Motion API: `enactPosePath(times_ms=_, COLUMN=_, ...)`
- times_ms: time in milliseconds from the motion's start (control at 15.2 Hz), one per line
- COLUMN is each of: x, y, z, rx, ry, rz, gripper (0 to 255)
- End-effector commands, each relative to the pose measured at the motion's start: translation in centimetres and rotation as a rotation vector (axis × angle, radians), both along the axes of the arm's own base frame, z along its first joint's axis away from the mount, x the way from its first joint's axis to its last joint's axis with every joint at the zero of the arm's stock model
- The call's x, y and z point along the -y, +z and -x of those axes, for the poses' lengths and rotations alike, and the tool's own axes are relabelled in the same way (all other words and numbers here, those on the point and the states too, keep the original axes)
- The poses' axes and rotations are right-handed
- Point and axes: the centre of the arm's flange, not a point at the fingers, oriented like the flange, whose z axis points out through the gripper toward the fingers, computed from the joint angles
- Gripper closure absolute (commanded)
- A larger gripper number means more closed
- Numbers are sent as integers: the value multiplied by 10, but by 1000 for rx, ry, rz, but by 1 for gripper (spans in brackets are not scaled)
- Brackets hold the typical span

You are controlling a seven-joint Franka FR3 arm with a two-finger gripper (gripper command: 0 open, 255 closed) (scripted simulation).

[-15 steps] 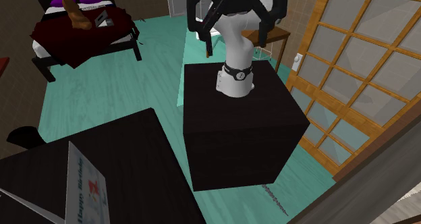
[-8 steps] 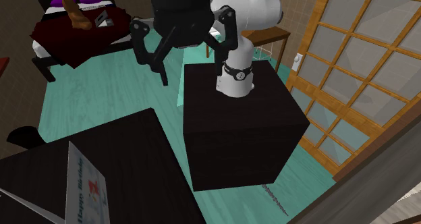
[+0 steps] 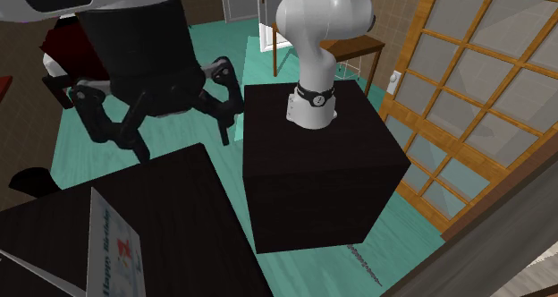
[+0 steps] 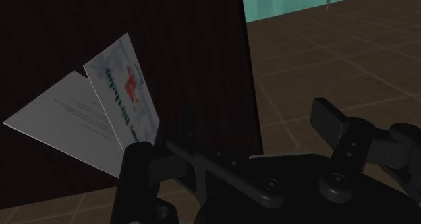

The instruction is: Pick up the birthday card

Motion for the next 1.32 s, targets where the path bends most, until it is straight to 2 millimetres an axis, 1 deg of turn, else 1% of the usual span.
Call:
enactPosePath(times_ms=0, x=20, y=-12, z=-12, rx=1, ry=30, rz=14, gripper=0)
enactPosePath(times_ms=528, x=97, y=-41, z=-69, rx=5, ry=138, rz=63, gripper=0)
enactPosePath(times_ms=594, x=100, y=-42, z=-72, rx=5, ry=143, rz=65, gripper=0)
enactPosePath(times_ms=990, x=100, y=-74, z=-72, rx=5, ry=143, rz=65, gripper=0)
enactPosePath(times_ms=1056, x=100, y=-82, z=-72, rx=5, ry=143, rz=65, gripper=0)
enactPosePath(times_ms=1188, x=100, y=-82, z=-72, rx=5, ry=143, rz=65, gripper=0)
enactPosePath(times_ms=1254, x=101, y=-83, z=-73, rx=5, ry=143, rz=65, gripper=255)
